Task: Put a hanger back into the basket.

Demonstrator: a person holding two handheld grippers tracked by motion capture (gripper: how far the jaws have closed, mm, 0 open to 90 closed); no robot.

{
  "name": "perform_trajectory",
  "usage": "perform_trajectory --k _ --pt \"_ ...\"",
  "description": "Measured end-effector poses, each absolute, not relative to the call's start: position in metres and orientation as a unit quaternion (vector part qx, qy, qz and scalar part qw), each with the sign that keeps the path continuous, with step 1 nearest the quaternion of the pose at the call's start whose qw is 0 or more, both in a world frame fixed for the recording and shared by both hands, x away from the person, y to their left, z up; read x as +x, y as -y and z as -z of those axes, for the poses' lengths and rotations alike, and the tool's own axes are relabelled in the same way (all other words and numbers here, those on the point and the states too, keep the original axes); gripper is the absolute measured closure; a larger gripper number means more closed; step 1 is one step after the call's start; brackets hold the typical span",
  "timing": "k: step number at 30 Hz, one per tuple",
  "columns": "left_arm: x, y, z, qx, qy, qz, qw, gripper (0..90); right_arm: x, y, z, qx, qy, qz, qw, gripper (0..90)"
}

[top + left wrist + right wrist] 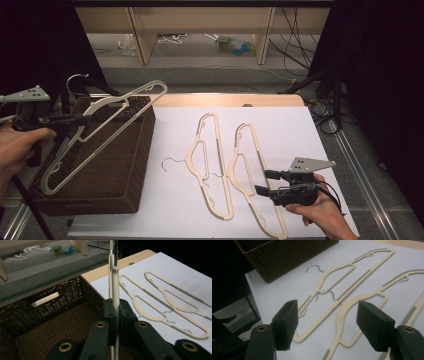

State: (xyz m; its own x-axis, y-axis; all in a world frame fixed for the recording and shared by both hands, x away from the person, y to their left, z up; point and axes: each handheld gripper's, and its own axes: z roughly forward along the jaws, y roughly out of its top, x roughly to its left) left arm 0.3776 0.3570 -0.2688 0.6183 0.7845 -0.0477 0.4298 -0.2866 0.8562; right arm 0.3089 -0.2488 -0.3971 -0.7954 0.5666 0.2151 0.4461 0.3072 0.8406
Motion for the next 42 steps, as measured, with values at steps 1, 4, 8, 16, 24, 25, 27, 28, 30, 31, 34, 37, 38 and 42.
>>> perform_trajectory --k 1,4,8,16,24,25,27,28,30,31,34,37,38,42 --pt "0.38 -0.366 0.272 0.776 -0.394 -0.201 0.449 86.2 0.309 0.249 0.397 0.314 -0.807 -0.497 0.059 34.8" --pt "0.384 -0.377 0.278 0.772 -0.402 -0.201 0.45 86.2 0.307 0.25 0.395 0.32 -0.811 -0.486 0.062 34.8" --pt "0.388 -0.389 0.285 0.777 -0.41 -0.202 0.432 86.2 0.308 0.25 0.397 0.319 -0.807 -0.493 0.052 34.8" --pt "0.395 -0.407 0.297 0.768 -0.427 -0.198 0.435 86.2 0.309 0.25 0.399 0.316 -0.806 -0.497 0.055 34.8" --pt "0.406 -0.418 0.321 0.764 -0.446 -0.175 0.432 86.2 0.31 0.248 0.401 0.315 -0.806 -0.499 0.052 33.8" --pt "0.406 -0.418 0.324 0.758 -0.458 -0.17 0.433 86.2 0.31 0.248 0.401 0.315 -0.805 -0.499 0.053 33.8" --pt "0.406 -0.419 0.329 0.755 -0.471 -0.157 0.428 86.2 0.31 0.249 0.401 0.316 -0.805 -0.499 0.054 33.6" --pt "0.406 -0.419 0.332 0.754 -0.476 -0.154 0.427 86.2 0.31 0.249 0.401 0.317 -0.805 -0.499 0.053 33.5" --pt "0.406 -0.419 0.334 0.754 -0.482 -0.149 0.421 86.2 0.31 0.249 0.401 0.32 -0.806 -0.496 0.049 33.2" --pt "0.407 -0.42 0.34 0.75 -0.488 -0.146 0.422 86.2 0.31 0.249 0.402 0.317 -0.805 -0.499 0.054 33.2" --pt "0.409 -0.421 0.347 0.744 -0.498 -0.137 0.423 86.2 0.31 0.248 0.402 0.317 -0.805 -0.498 0.054 33.1" --pt "0.41 -0.421 0.351 0.745 -0.506 -0.129 0.414 86.2 0.309 0.248 0.401 0.319 -0.81 -0.49 0.049 33.0" --pt "0.411 -0.421 0.354 0.741 -0.51 -0.127 0.418 86.2 0.309 0.248 0.401 0.319 -0.81 -0.49 0.049 33.0" --pt "0.412 -0.424 0.361 0.738 -0.519 -0.121 0.414 86.1 0.309 0.249 0.401 0.318 -0.811 -0.489 0.054 33.0"
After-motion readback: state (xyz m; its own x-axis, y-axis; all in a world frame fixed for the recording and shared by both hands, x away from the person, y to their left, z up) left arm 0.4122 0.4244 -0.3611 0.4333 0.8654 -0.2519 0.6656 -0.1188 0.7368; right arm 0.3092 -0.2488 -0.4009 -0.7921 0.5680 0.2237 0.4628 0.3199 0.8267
